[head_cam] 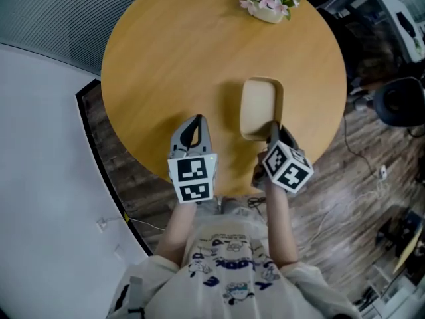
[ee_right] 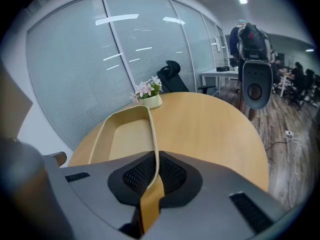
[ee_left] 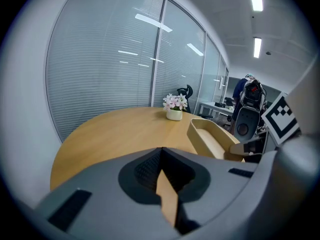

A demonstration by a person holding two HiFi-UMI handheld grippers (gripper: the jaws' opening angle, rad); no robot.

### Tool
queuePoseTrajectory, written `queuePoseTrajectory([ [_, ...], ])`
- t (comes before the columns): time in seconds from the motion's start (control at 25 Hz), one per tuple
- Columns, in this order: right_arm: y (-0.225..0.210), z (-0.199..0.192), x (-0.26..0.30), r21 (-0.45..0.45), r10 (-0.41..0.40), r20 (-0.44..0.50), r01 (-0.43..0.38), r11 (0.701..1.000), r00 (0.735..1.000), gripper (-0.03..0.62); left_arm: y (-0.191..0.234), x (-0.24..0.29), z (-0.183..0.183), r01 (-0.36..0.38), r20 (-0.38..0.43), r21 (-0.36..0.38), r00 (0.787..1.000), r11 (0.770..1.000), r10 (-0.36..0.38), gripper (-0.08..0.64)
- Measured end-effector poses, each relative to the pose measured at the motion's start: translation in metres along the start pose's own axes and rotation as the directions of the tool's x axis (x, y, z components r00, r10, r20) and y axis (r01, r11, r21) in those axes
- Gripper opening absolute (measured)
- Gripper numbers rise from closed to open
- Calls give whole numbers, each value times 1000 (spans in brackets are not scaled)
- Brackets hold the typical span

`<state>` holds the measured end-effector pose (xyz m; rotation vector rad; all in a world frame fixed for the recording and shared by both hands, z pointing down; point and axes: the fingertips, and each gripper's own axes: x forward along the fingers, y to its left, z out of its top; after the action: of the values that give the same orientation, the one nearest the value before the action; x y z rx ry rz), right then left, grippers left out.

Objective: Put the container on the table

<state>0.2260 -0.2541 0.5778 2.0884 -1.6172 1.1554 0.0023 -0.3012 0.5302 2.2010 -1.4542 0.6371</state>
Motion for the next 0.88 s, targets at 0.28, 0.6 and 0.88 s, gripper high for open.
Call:
queuePoseTrajectory([
  [0.28, -8, -22, 24, 3, -27, -70, 27, 1000, 997, 18, 4, 20, -25, 5, -65, -6, 998, 1000, -5, 3],
  [0.6, -19, -43, 43, 14, -59, -129, 61, 998, 990, 18, 10, 37, -52, 2, -122, -19, 993, 1000, -4, 3],
  [0.88, -15, -56, 54, 7, -47, -172, 49, 999, 984, 19, 13, 45, -64, 1, -146, -20, 989, 1000, -3, 3],
])
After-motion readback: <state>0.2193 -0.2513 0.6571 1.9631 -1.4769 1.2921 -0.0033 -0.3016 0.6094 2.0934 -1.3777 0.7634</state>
